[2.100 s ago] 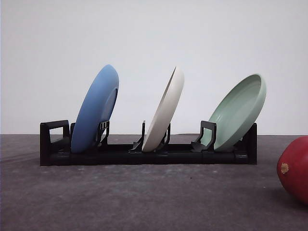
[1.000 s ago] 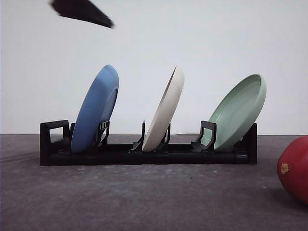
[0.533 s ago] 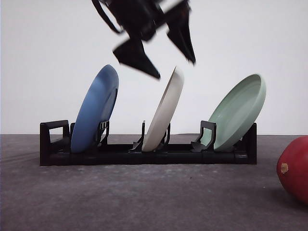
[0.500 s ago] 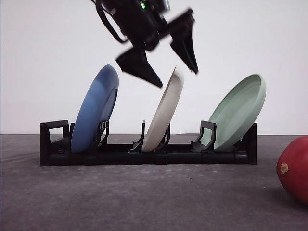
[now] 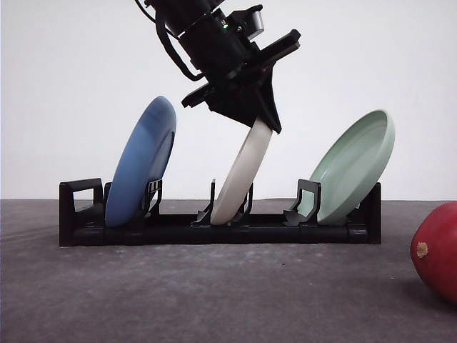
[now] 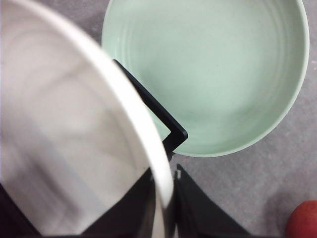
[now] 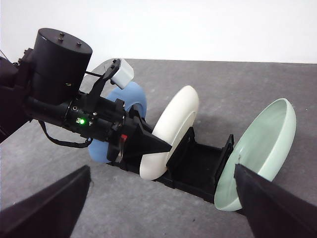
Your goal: Place pomegranate in white plate
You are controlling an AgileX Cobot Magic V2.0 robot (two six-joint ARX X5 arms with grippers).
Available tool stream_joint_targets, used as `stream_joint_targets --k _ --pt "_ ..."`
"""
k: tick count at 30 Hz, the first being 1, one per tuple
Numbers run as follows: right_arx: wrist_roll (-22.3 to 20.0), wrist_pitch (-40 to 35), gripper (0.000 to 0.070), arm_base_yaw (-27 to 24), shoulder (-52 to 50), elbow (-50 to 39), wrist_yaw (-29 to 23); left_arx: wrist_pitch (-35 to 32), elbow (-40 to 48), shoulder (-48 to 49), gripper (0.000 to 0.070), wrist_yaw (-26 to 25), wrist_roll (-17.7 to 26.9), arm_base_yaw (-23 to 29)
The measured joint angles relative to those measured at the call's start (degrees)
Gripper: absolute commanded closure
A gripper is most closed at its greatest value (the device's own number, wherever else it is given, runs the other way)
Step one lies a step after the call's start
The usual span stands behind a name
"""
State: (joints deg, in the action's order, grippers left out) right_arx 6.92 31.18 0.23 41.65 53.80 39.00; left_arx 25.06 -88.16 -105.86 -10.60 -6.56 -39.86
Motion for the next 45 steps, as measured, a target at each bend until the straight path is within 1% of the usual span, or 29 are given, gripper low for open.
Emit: stream_joint_targets --k 9,13,19,23,26,31,33,35,39,42,45 --pt "0.0 0.0 0.0108 0.0 0.0 0.0 0.0 0.0 0.0 0.1 0.0700 0.3 -3.1 0.0" --pt "0.0 0.0 0.0108 0.0 0.0 0.0 0.0 0.4 0.0 1.6 0.0700 0.8 -3.4 0.0" --pt "0.0 0.0 0.0108 0.0 0.0 0.0 0.0 0.1 0.0 9.3 0.0700 -0.2 -3.6 -0.9" --pt "0.0 0.0 0.0108 0.0 0.0 0.0 0.0 0.4 -0.1 15.5 0.0700 -3.2 -3.8 -1.3" --pt "0.0 0.4 0.0108 0.0 0.0 0.0 0.0 3.8 -0.1 19.7 0.0700 -4.4 -4.1 -1.8" --pt "0.0 1.5 0.0108 0.0 0.0 0.0 0.0 14.6 -0.1 26.9 0.0700 -4.0 -3.2 -5.2" --pt "0.0 1.7 0.0108 0.0 0.0 0.0 0.0 20.1 -0.1 29.5 0.0699 -2.0 -2.0 -7.7" --pt "0.0 2.0 0.0108 0.0 0.0 0.0 0.0 25.1 -0.1 31.1 0.0699 1.5 -0.8 -10.5" --pt "0.0 2.8 0.0108 0.0 0.0 0.0 0.0 34.1 0.0 31.8 0.0699 12.4 2.0 -18.5" --pt "0.0 3.6 0.0108 0.0 0.0 0.0 0.0 36.7 1.7 31.7 0.0699 19.4 3.0 -24.5" --pt "0.1 4.7 0.0108 0.0 0.0 0.0 0.0 36.5 5.5 31.7 0.0699 24.0 2.7 -29.5"
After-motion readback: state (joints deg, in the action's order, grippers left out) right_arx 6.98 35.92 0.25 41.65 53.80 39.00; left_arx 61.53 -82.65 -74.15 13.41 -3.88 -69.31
